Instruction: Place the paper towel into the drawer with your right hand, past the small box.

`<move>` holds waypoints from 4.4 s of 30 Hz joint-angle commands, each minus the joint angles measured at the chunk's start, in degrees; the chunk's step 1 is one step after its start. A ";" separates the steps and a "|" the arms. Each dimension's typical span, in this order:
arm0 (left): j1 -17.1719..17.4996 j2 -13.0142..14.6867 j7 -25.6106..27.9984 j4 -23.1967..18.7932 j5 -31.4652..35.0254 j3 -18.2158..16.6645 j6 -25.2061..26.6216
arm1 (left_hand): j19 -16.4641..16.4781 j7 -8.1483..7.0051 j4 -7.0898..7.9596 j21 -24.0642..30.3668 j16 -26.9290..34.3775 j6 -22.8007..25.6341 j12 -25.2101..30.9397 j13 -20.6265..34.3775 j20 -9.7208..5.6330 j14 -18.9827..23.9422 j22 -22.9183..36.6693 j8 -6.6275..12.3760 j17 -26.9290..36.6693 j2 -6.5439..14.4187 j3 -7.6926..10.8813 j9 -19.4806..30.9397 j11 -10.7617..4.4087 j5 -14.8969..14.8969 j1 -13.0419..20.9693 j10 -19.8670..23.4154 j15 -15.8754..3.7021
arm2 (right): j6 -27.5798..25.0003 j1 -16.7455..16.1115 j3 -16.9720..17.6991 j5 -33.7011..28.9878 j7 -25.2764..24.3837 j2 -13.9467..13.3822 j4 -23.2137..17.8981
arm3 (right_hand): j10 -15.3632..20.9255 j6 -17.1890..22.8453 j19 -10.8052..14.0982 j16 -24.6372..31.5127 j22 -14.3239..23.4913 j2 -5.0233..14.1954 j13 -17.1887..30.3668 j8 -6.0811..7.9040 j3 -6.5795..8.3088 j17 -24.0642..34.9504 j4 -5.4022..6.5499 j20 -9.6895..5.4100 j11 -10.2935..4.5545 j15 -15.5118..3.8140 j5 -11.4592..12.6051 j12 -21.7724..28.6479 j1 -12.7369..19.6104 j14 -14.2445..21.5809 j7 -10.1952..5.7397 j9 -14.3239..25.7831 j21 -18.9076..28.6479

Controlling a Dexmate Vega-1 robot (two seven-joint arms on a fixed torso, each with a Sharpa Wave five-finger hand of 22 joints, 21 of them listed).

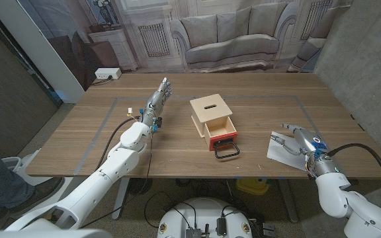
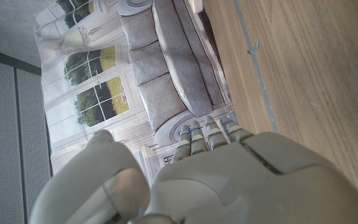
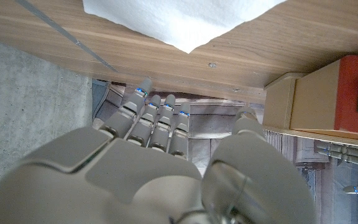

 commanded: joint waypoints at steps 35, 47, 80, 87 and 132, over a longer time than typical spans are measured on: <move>-2.79 -1.62 -1.64 4.02 -0.33 0.77 -0.21 | -0.05 -0.12 0.19 -0.19 -0.03 0.44 -0.22 0.04 -0.14 0.20 0.30 -0.15 0.20 0.26 -0.78 0.13 0.04 -0.18 0.43 0.44 -0.15 | -8.48 0.98 -3.50 4.98 2.08 -4.73 -0.90 | -0.25 -0.35 0.51 -0.25 0.36 -0.52 0.32 -0.36 0.05 0.17 -0.39 -3.57 0.14 -4.05 0.57 -0.51 -0.02 0.28 -0.31 0.21 -0.62; -3.62 -1.94 -1.96 4.86 -0.21 1.00 -0.17 | -0.12 -0.12 0.19 -0.21 -0.03 0.63 -0.26 0.05 -0.08 0.19 0.30 -0.12 0.20 0.31 -0.88 0.14 -0.06 -0.21 0.46 0.38 -0.14 | -10.22 1.92 -5.00 6.38 1.76 -5.88 -0.99 | -0.84 -1.14 0.15 -0.48 0.36 -0.61 0.33 -0.73 -0.01 0.20 -0.36 -3.13 0.18 -3.87 0.66 -0.86 -0.02 -0.17 -0.54 0.23 -1.09; -3.58 -1.91 -1.60 4.28 -0.15 1.25 0.64 | -0.18 -0.31 0.18 -0.20 -0.02 1.05 -0.27 0.05 0.19 0.25 0.32 -0.05 0.20 0.45 -1.13 0.14 -0.10 -0.27 0.53 0.46 -0.21 | -14.44 4.42 -9.41 9.27 -1.21 -8.80 0.10 | -2.23 -2.02 -2.88 -0.99 0.41 -0.78 0.42 -1.00 -0.05 0.24 -0.42 -2.17 -0.38 -3.14 1.10 -1.64 0.39 -2.17 -1.42 0.29 -3.44; -3.58 -2.15 -1.65 4.54 -0.18 1.36 0.52 | -0.24 -0.31 0.18 -0.21 -0.05 1.06 -0.28 0.05 0.23 0.18 0.32 -0.07 0.20 0.48 -1.18 0.14 -0.33 -0.28 0.55 0.45 -0.17 | -14.87 4.83 -10.24 10.57 -1.61 -9.05 0.98 | -2.15 -1.95 -2.93 -0.93 0.42 -0.67 0.43 -0.96 0.05 0.23 -0.48 -2.07 -0.55 -3.26 1.18 -1.63 0.62 -2.12 -1.56 0.29 -3.61; 0.05 -1.45 -1.19 2.54 -1.79 -0.16 -1.23 | -0.42 -0.59 0.23 -0.17 0.04 1.54 -0.29 0.08 1.48 0.38 0.37 -0.03 0.24 0.74 -1.64 0.17 -0.42 -0.40 0.59 0.50 0.00 | -19.54 9.94 -16.21 10.30 -5.25 -11.99 -0.88 | 10.27 10.33 11.21 1.65 1.08 6.32 0.23 2.21 10.87 0.10 -2.34 -7.04 -5.89 -9.43 -3.67 1.45 20.87 14.17 -4.71 0.54 -1.35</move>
